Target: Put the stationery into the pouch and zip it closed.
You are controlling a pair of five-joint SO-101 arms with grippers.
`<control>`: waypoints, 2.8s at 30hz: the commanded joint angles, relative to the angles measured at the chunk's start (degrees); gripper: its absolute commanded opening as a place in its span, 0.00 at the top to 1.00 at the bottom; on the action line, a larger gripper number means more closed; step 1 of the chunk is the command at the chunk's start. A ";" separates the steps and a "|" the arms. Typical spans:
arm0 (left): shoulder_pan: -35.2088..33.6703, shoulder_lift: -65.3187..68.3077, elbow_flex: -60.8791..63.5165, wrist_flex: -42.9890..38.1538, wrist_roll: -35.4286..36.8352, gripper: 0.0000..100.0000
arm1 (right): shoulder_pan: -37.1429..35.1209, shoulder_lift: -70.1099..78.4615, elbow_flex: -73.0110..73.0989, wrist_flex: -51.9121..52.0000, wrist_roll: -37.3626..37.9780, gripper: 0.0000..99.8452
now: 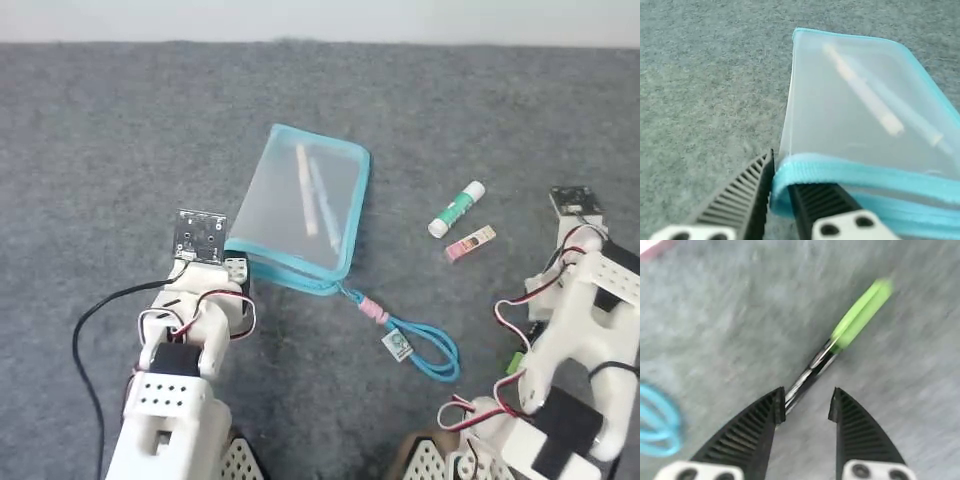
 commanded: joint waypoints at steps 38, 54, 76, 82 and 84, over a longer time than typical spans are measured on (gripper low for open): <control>-0.35 -1.23 -0.66 -0.62 0.97 0.99 | -2.86 -3.91 11.43 -8.57 -17.49 0.99; -0.35 -1.23 -0.66 -0.70 0.97 0.99 | -15.96 -6.37 -5.45 12.18 5.80 0.99; -0.35 -1.23 -0.40 -0.62 0.97 0.99 | -0.48 -6.90 -1.32 9.45 20.75 0.78; -0.35 -1.23 -0.40 -0.70 0.97 0.99 | -4.44 -10.77 12.66 3.12 16.53 0.78; -0.26 -1.23 -0.40 -0.79 0.97 0.99 | -4.88 -15.87 17.23 -0.04 13.19 0.78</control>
